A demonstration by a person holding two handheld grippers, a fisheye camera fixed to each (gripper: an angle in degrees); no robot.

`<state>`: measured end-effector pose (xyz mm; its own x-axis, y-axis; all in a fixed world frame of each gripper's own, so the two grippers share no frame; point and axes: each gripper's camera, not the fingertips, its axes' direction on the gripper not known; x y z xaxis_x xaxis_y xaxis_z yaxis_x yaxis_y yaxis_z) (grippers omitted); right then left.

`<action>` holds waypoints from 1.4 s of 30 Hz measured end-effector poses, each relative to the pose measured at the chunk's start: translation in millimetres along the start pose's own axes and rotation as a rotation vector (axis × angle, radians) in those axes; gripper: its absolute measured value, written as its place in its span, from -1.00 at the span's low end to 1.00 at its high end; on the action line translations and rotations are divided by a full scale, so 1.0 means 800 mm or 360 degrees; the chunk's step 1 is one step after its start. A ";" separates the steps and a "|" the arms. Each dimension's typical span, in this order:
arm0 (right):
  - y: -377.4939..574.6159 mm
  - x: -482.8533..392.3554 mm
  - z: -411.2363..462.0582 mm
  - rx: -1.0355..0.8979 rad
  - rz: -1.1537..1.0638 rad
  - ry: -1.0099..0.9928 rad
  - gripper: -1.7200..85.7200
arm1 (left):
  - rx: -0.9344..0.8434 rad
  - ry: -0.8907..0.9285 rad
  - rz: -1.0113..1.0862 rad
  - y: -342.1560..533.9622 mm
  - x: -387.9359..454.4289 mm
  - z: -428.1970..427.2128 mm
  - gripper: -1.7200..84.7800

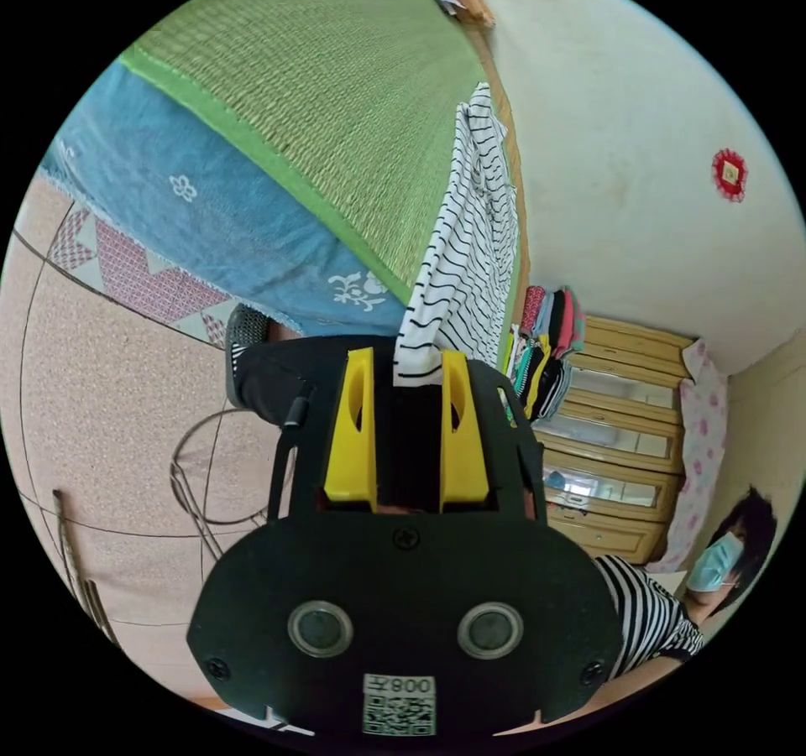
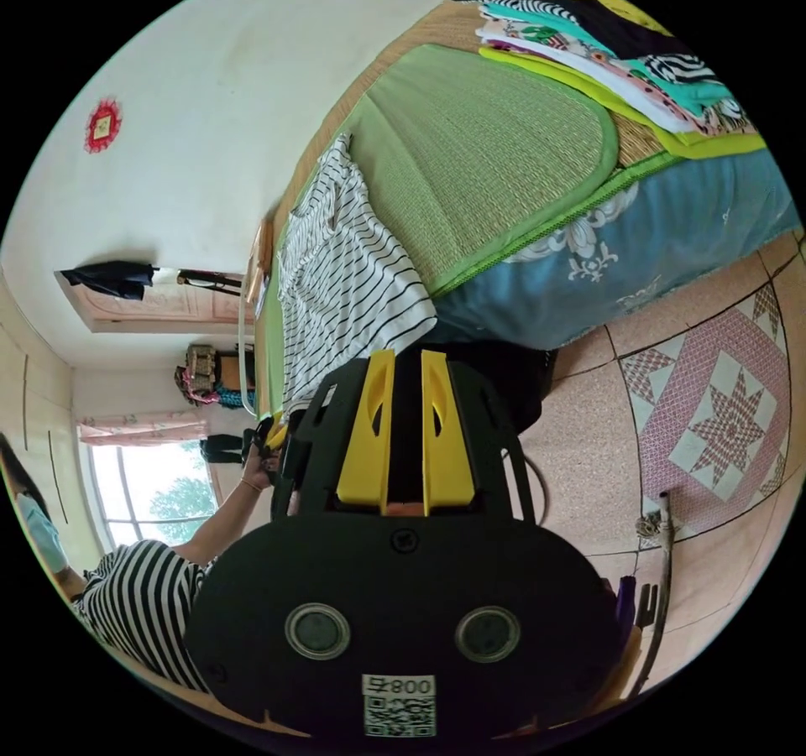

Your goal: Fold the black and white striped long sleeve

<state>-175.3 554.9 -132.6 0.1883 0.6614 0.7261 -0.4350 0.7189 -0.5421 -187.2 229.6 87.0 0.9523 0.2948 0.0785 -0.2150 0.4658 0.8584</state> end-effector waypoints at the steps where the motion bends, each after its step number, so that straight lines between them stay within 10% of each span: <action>1: 0.000 0.007 0.002 0.0007 0.0016 -0.0019 -0.80 | -0.0018 0.0029 0.0002 0.004 -0.004 0.007 -0.69; 42: 0.038 0.045 -0.014 -0.0159 -0.0242 -0.0506 -0.93 | 0.0040 0.0330 0.0174 0.210 -0.116 -0.019 -0.91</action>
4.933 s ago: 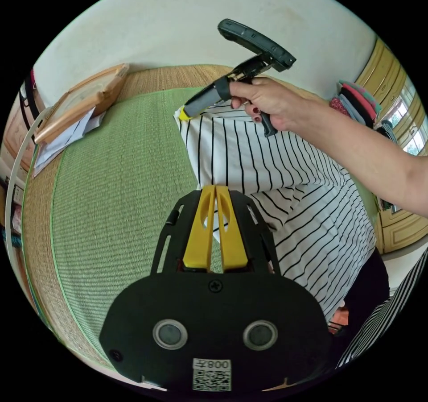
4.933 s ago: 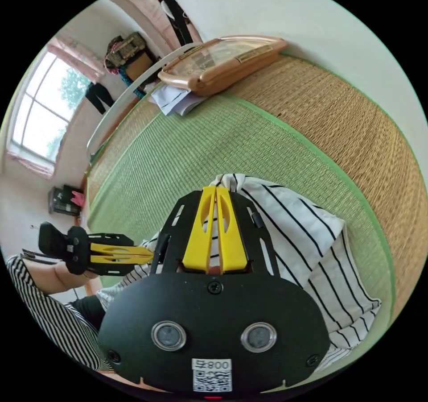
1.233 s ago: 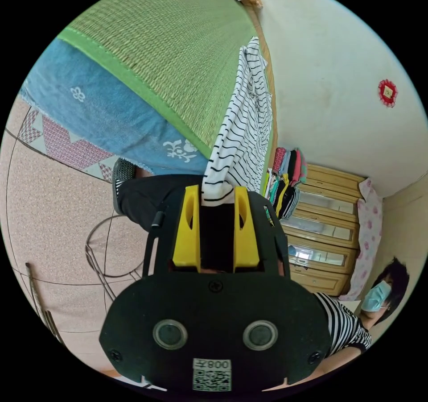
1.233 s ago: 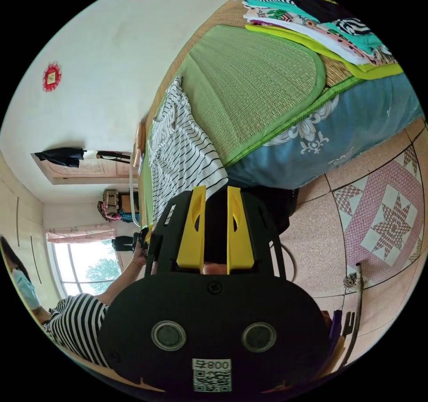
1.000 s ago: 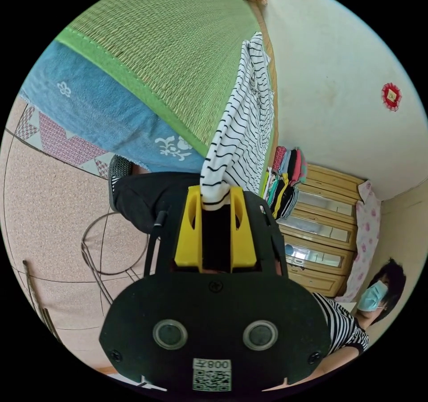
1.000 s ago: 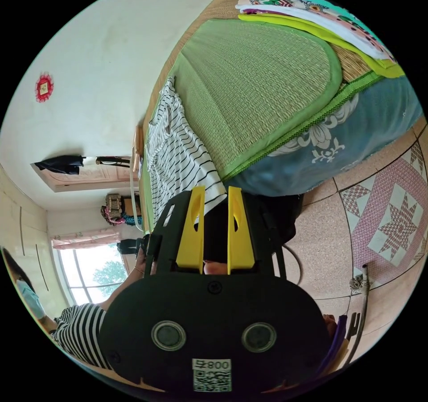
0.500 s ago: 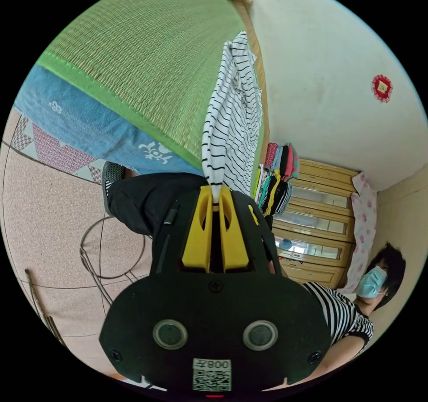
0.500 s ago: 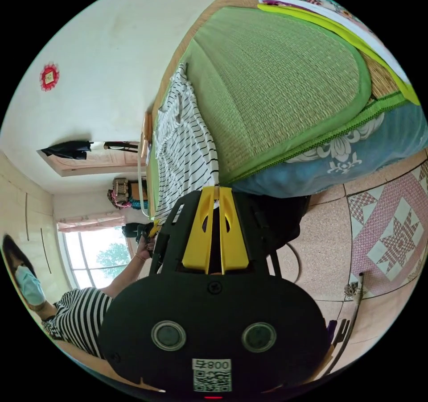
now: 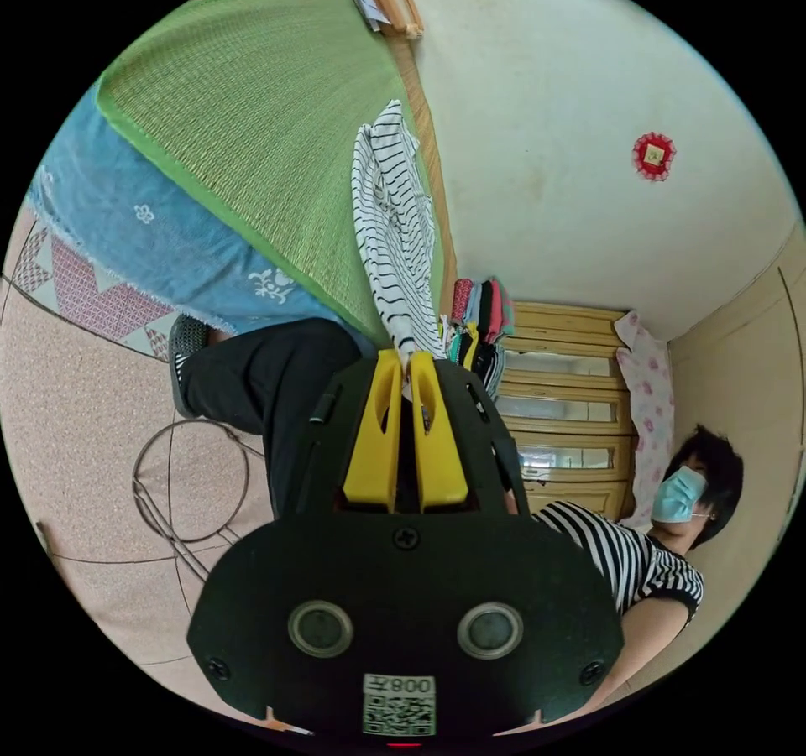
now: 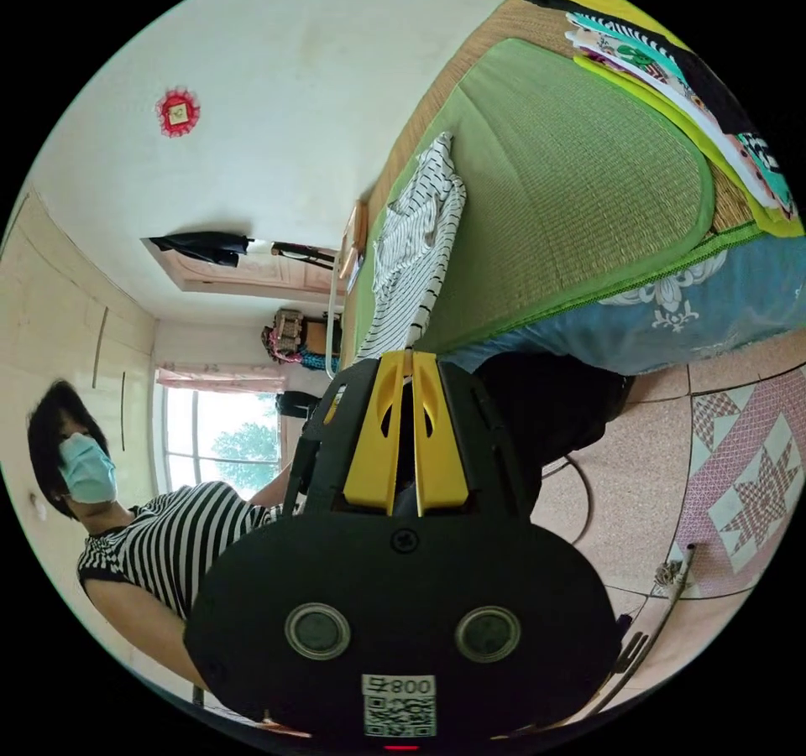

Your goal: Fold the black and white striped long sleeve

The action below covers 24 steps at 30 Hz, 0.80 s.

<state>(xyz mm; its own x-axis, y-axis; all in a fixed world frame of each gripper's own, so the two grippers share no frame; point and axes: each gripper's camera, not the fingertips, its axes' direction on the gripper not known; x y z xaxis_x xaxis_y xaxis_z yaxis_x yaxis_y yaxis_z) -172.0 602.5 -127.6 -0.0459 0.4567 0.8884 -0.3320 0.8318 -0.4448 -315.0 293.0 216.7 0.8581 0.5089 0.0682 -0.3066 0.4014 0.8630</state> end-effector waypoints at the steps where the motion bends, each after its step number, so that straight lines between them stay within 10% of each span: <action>1: 0.009 0.000 -0.002 -0.0002 0.0002 -0.0007 -0.93 | -0.0007 0.0009 -0.0001 0.011 -0.005 -0.004 -0.92; 24: 0.121 -0.047 -0.042 -0.0001 -0.0170 0.0012 -0.93 | -0.0044 0.0169 0.0120 0.123 -0.040 -0.074 -0.93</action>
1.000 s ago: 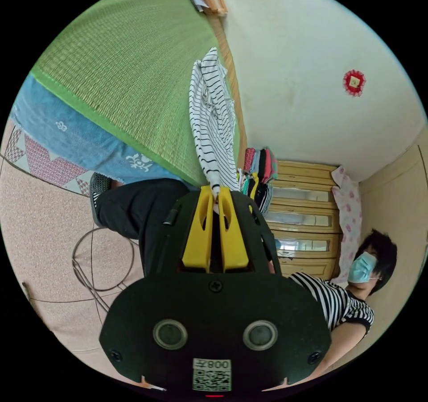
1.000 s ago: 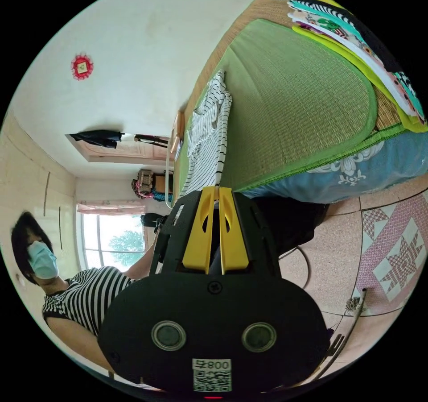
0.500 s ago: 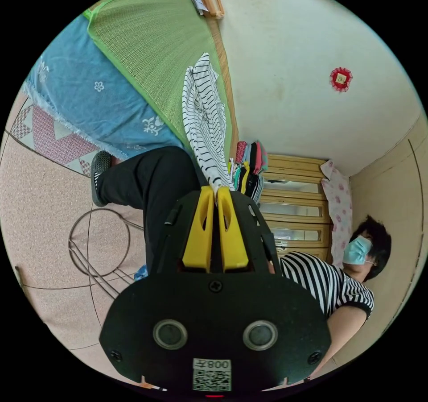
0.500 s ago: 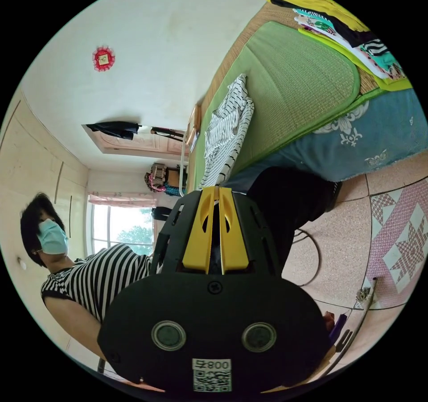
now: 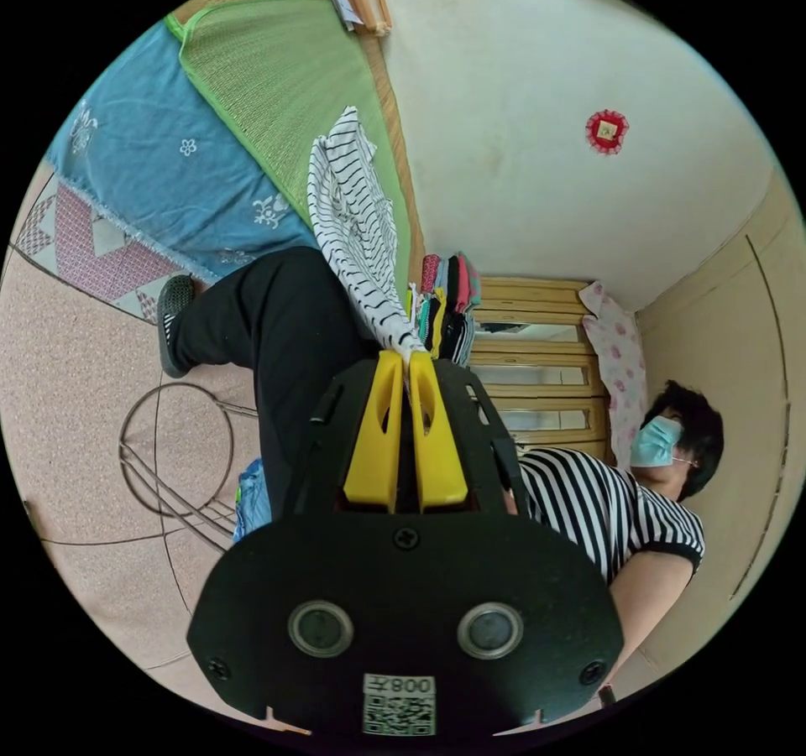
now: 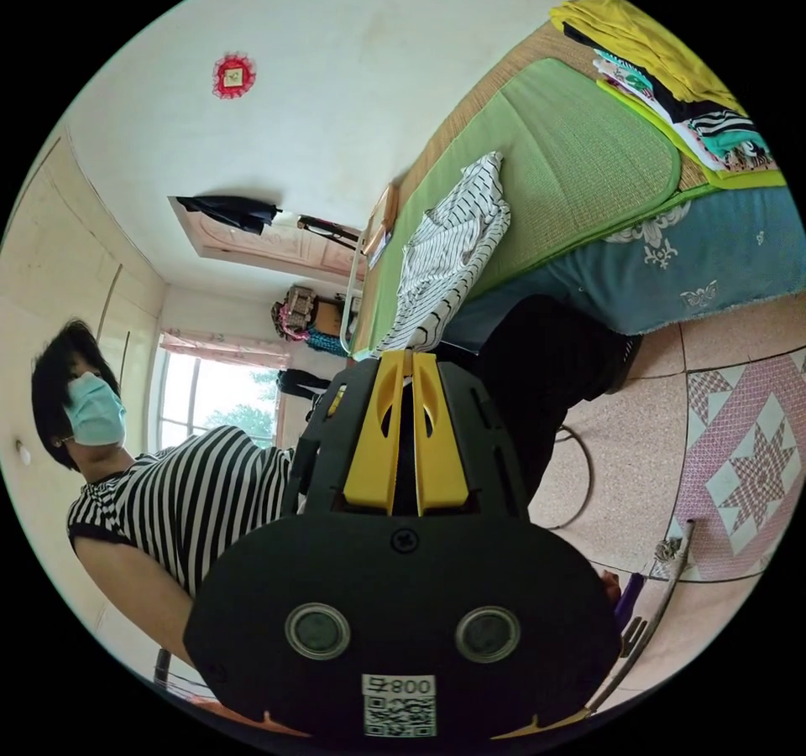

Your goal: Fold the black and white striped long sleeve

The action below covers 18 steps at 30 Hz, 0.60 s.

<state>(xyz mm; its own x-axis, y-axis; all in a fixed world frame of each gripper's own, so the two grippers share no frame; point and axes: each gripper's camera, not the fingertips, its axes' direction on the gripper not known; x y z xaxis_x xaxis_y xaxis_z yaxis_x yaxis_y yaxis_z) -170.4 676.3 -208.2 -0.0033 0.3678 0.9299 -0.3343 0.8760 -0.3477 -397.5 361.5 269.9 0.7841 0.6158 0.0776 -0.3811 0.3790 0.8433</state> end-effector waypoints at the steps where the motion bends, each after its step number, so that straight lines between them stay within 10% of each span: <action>1: 0.002 -0.002 0.000 0.0000 -0.0010 0.0003 -0.93 | 0.0002 0.0011 0.0020 0.000 0.002 -0.003 -0.93; 18: -0.050 -0.022 -0.001 0.0104 -0.0180 -0.0081 -0.93 | 0.0129 0.0201 0.0239 -0.088 0.034 -0.013 -0.93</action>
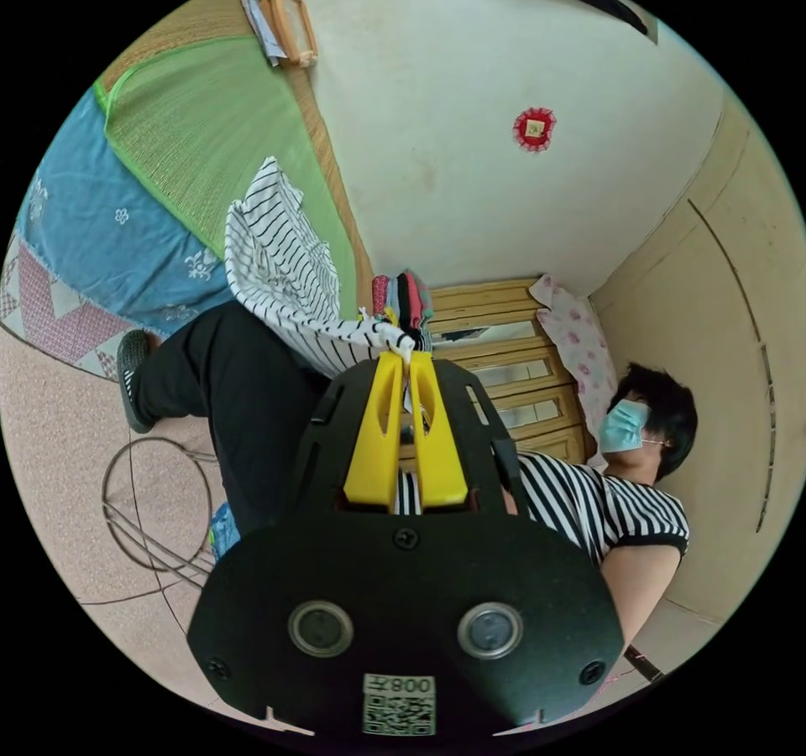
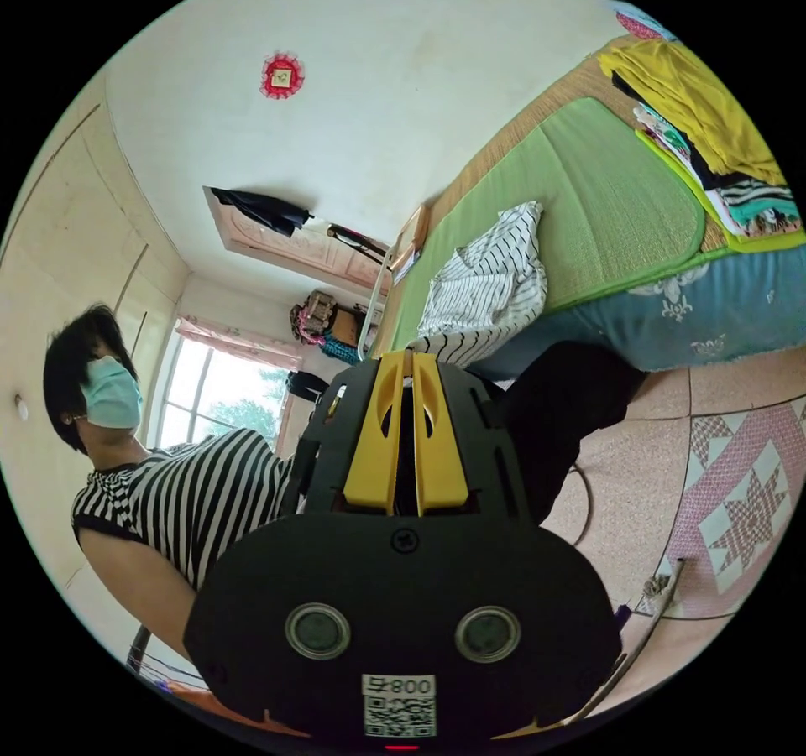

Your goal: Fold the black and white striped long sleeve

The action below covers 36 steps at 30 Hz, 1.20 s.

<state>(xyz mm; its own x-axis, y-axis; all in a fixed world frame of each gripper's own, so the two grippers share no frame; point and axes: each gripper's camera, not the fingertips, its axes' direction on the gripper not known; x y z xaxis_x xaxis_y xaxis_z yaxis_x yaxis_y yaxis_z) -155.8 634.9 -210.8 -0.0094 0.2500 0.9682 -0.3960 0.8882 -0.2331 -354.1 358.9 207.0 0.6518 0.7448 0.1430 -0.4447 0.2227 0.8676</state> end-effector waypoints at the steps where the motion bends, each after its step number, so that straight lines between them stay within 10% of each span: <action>1: -0.020 0.003 0.007 0.0004 -0.0013 -0.0001 -0.93 | 0.0014 0.0002 0.0014 -0.022 0.000 0.005 -0.93; 36: -0.563 0.288 0.309 -0.0279 0.0398 0.0265 -0.92 | 0.0004 -0.0573 -0.0244 -0.718 -0.204 0.247 -0.92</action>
<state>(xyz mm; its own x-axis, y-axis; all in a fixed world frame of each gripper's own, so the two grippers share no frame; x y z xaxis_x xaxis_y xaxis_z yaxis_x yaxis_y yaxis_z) -206.6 197.2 139.5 0.0696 0.5148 0.8545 -0.2365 0.8407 -0.4872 -84.0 -14.8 -220.4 0.8847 0.4344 0.1691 -0.3241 0.3124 0.8930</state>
